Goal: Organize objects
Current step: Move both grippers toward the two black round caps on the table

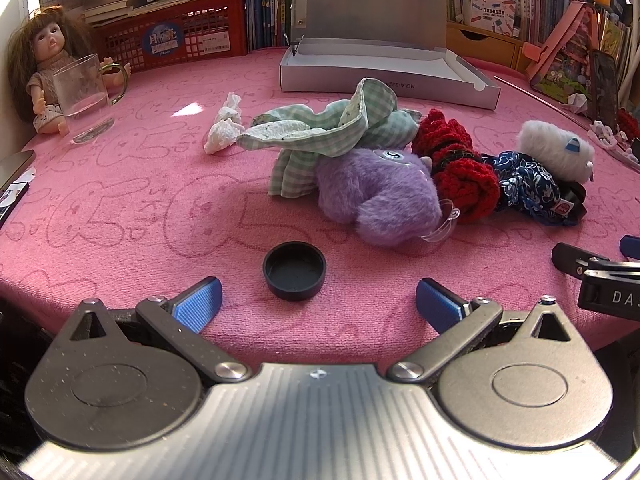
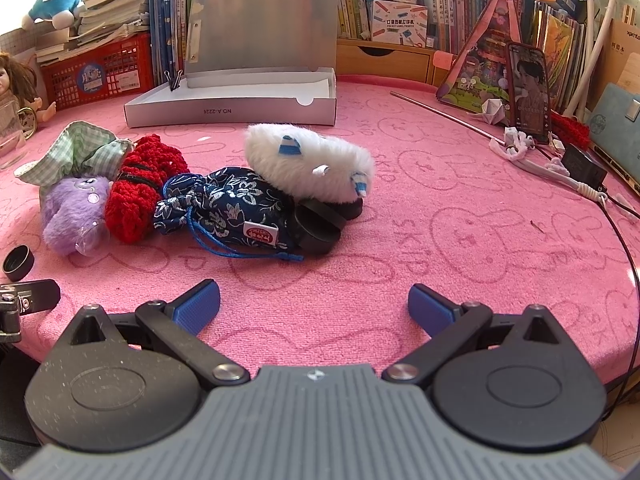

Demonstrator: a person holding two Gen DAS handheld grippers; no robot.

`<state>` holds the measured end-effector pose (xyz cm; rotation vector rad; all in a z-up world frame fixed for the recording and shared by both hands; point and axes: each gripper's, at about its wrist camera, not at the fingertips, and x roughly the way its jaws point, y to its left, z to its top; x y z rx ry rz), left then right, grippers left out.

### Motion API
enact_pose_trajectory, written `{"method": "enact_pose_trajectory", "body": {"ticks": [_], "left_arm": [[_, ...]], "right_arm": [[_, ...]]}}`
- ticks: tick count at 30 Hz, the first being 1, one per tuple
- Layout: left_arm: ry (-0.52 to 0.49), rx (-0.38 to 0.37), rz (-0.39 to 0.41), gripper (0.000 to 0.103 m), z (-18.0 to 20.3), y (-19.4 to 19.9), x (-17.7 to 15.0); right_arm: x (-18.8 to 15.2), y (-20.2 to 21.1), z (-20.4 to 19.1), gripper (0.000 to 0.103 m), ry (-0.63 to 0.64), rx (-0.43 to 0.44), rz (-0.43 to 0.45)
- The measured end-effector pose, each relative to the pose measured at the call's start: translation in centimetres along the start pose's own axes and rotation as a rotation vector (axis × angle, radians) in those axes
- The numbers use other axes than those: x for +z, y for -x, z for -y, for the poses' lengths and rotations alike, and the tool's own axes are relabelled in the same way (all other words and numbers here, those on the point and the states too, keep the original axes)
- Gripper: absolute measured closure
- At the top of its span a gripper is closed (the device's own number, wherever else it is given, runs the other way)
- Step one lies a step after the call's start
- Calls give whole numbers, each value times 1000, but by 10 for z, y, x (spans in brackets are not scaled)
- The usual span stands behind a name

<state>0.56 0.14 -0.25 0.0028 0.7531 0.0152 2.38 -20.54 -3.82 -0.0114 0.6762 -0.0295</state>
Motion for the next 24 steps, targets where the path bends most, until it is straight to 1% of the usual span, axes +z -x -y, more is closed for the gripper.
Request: {"method": "enact_pose_trajectory", "body": {"ticks": [6, 13, 21, 24], "left_arm": [[-2, 0, -6, 0, 1, 2, 1], [-3, -1, 24, 0, -2, 2, -2], [-2, -3, 34, 0, -2, 5, -2], [3, -13, 61, 0, -5, 6, -6]], "right_arm": [[0, 0, 0, 0, 1, 0, 0], [-1, 0, 1, 0, -8, -1, 5], [-4, 1, 1, 0, -8, 1, 26], [-3, 1, 1, 0, -7, 5, 21]]}}
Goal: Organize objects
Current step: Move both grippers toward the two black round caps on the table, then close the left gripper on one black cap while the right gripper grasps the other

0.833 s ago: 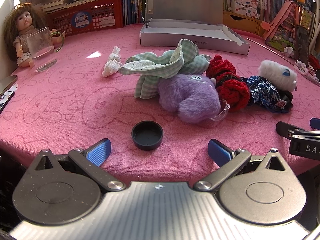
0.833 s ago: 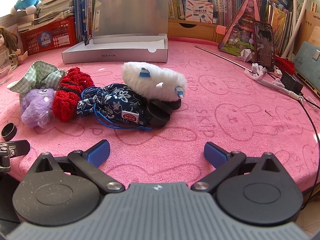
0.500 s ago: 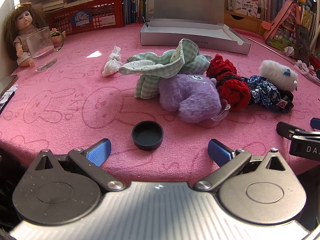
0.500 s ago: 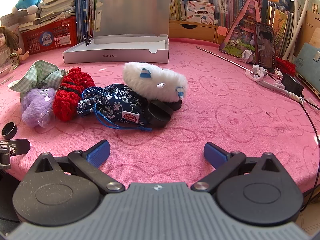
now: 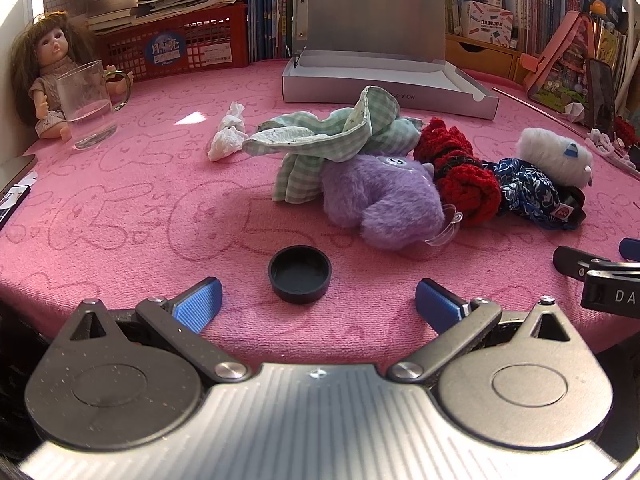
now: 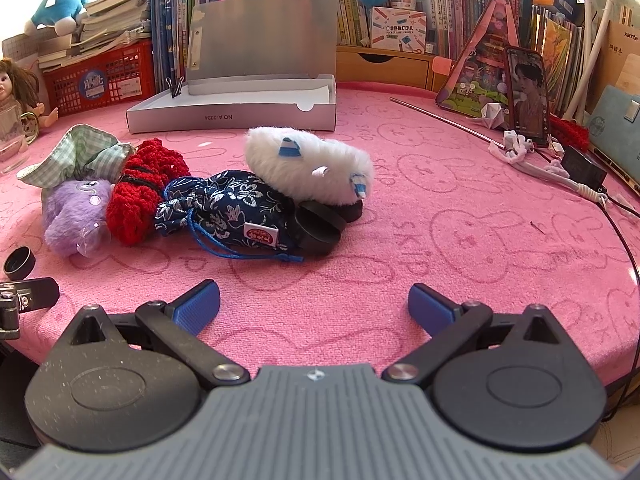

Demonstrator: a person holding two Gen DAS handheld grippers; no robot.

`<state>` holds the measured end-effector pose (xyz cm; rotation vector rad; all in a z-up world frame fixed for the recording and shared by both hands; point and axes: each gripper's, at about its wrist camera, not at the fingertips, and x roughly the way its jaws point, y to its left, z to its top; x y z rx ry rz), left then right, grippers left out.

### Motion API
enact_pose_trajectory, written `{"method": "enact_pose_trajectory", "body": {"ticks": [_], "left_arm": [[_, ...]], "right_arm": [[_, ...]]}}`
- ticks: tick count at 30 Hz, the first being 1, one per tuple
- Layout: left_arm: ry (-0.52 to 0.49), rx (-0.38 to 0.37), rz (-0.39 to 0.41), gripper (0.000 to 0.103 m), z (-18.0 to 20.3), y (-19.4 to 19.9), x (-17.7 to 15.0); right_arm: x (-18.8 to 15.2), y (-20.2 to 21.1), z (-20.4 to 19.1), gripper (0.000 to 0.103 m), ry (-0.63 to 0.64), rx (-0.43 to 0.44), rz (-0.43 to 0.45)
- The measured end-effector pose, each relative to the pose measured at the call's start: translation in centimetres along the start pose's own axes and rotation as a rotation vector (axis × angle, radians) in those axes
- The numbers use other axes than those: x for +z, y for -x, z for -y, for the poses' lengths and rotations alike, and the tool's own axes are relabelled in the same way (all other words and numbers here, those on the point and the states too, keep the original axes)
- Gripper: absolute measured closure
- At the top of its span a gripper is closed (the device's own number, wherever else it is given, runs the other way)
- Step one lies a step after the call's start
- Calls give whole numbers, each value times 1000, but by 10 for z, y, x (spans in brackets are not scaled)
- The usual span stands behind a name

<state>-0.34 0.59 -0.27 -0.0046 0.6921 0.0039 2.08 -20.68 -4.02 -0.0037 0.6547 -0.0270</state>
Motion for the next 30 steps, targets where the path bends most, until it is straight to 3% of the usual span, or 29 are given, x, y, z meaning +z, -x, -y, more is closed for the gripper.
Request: {"method": "enact_pose_trajectory", "body": {"ticks": [9, 19, 30], "left_arm": [[-25, 11, 67, 1, -1, 5, -6], [-5, 16, 45, 0, -5, -8, 1], [-8, 3, 38, 2, -8, -11, 5]], "right_arm": [[4, -1, -1, 4, 8, 13, 6], [11, -6, -4, 12, 16, 17, 15], [18, -4, -6, 28, 9, 45, 44]]}}
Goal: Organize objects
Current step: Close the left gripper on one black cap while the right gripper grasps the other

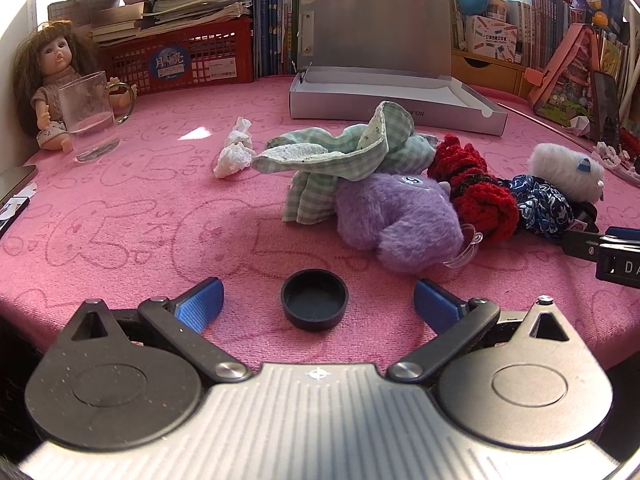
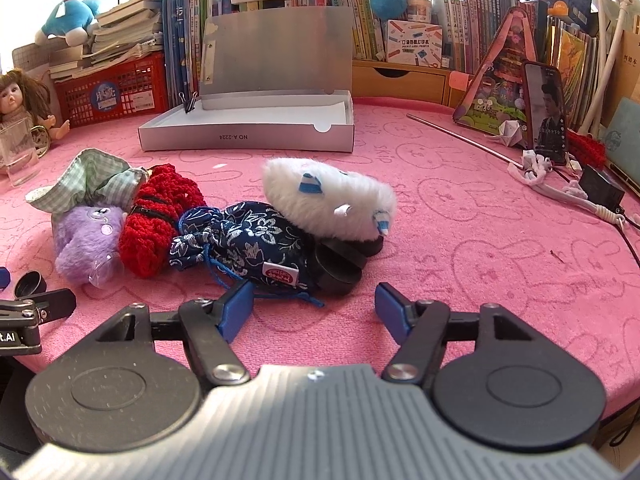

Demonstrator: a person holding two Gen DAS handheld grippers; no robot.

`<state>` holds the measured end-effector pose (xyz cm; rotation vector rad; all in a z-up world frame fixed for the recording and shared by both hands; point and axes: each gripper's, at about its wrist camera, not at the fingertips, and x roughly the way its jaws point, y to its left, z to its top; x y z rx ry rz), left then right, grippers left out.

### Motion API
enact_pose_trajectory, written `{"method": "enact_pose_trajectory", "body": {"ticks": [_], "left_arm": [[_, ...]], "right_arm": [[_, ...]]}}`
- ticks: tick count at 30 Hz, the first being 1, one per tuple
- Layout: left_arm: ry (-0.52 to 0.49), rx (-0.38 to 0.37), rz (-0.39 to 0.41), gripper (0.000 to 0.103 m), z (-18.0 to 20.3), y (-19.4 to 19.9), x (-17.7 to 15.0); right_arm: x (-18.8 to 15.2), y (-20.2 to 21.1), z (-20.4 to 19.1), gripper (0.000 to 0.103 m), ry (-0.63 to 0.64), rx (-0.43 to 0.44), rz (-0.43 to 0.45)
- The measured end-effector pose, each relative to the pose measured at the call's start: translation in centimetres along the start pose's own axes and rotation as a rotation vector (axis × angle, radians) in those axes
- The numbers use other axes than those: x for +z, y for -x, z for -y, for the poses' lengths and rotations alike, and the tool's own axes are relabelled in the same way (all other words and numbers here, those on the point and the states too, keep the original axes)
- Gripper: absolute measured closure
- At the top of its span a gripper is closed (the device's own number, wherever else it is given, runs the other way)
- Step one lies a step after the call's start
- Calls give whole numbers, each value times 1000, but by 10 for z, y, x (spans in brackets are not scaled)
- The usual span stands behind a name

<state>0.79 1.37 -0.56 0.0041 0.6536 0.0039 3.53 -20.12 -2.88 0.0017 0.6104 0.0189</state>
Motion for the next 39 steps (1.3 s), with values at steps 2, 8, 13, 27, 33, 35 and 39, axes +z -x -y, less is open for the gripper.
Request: {"method": "enact_pose_trajectory", "body": {"ticks": [2, 8, 13, 27, 33, 35, 39], "left_arm": [[-17, -6, 14, 11, 1, 4, -2], [-57, -26, 36, 33, 1, 16, -6], [-62, -28, 52, 41, 0, 19, -7], [-31, -36, 79, 34, 0, 10, -9], [-29, -48, 71, 36, -1, 11, -6], [-44, -47, 65, 36, 1, 10, -6], [-42, -47, 63, 36, 0, 9, -6]], "right_arm": [[1, 2, 1, 30, -2, 2, 11], [5, 5, 9, 43, -17, 2, 25], [5, 3, 18, 55, -52, 0, 6], [7, -5, 22, 60, -84, 5, 0], [10, -6, 22, 65, -91, 15, 8], [11, -7, 22, 65, -91, 16, 10], [13, -12, 22, 62, -102, 23, 10]]}}
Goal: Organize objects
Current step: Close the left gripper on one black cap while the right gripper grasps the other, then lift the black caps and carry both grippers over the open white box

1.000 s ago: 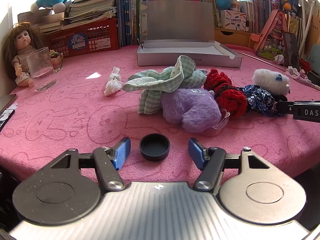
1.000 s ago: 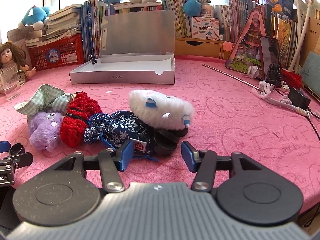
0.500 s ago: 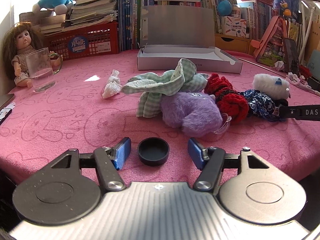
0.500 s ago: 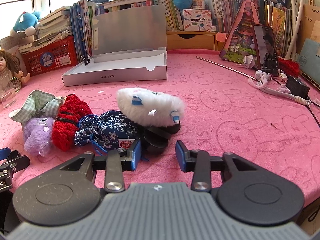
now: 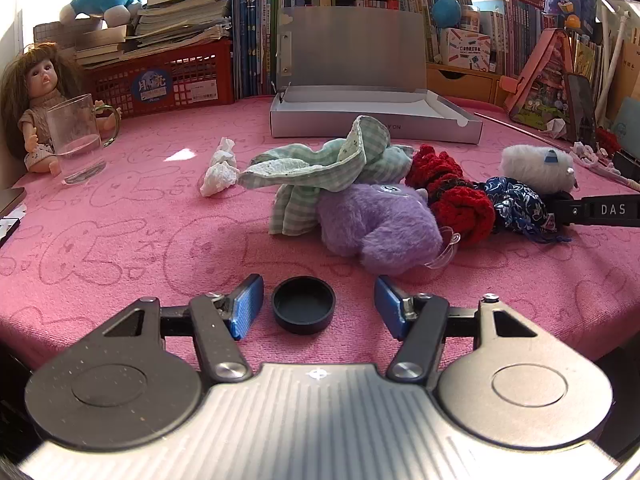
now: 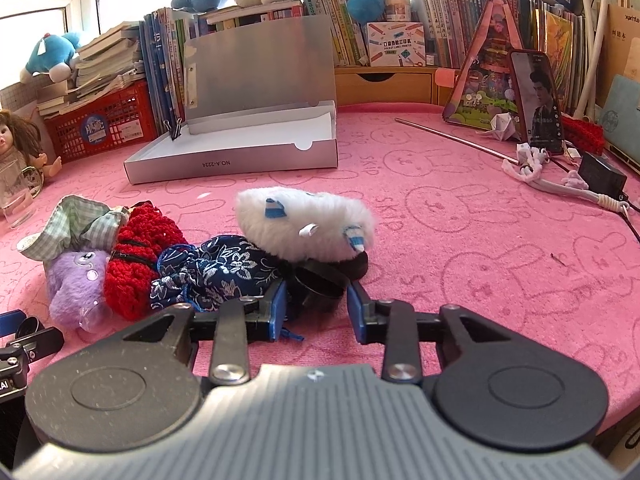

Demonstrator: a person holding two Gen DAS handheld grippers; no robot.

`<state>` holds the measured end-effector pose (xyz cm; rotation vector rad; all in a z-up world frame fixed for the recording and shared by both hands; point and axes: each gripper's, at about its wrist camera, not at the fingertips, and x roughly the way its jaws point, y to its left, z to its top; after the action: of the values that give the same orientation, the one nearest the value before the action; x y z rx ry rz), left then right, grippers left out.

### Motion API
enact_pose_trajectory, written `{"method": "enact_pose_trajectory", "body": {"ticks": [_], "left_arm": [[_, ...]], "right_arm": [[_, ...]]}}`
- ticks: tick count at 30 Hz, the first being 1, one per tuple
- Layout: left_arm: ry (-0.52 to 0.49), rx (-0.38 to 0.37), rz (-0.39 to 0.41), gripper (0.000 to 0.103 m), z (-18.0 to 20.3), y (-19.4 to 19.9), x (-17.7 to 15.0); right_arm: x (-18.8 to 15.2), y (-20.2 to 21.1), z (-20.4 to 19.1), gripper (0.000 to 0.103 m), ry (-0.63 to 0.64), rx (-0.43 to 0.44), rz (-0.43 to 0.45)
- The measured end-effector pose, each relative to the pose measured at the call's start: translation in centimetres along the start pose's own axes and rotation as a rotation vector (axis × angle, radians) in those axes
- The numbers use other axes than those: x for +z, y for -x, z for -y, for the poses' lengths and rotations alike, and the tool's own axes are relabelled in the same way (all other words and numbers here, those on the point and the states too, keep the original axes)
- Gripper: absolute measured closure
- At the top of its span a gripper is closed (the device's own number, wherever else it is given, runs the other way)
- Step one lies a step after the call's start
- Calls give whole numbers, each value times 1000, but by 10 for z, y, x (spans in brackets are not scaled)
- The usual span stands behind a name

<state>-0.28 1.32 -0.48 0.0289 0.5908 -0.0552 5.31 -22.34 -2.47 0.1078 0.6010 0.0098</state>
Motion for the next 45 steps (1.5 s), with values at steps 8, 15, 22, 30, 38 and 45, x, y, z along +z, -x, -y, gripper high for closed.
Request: {"method": "enact_pose_trajectory", "body": {"ticks": [8, 15, 22, 30, 38, 45], "left_arm": [[-5, -31, 11, 65, 3, 3, -1], [-20, -82, 29, 65, 12, 2, 1], [-45, -115, 30, 65, 25, -4, 3], [-61, -84, 44, 40, 29, -6, -2], [-47, -69, 59, 30, 26, -7, -5], [-48, -88, 53, 33, 25, -4, -5]], "right_arm": [[6, -12, 6, 54, -43, 30, -11], [5, -7, 6, 66, -59, 41, -14], [-11, 17, -9, 66, 55, 57, -4], [-23, 22, -11, 62, 47, 45, 41], [-32, 15, -10, 48, 29, 24, 59], [-36, 27, -20, 65, 112, 76, 54]]}}
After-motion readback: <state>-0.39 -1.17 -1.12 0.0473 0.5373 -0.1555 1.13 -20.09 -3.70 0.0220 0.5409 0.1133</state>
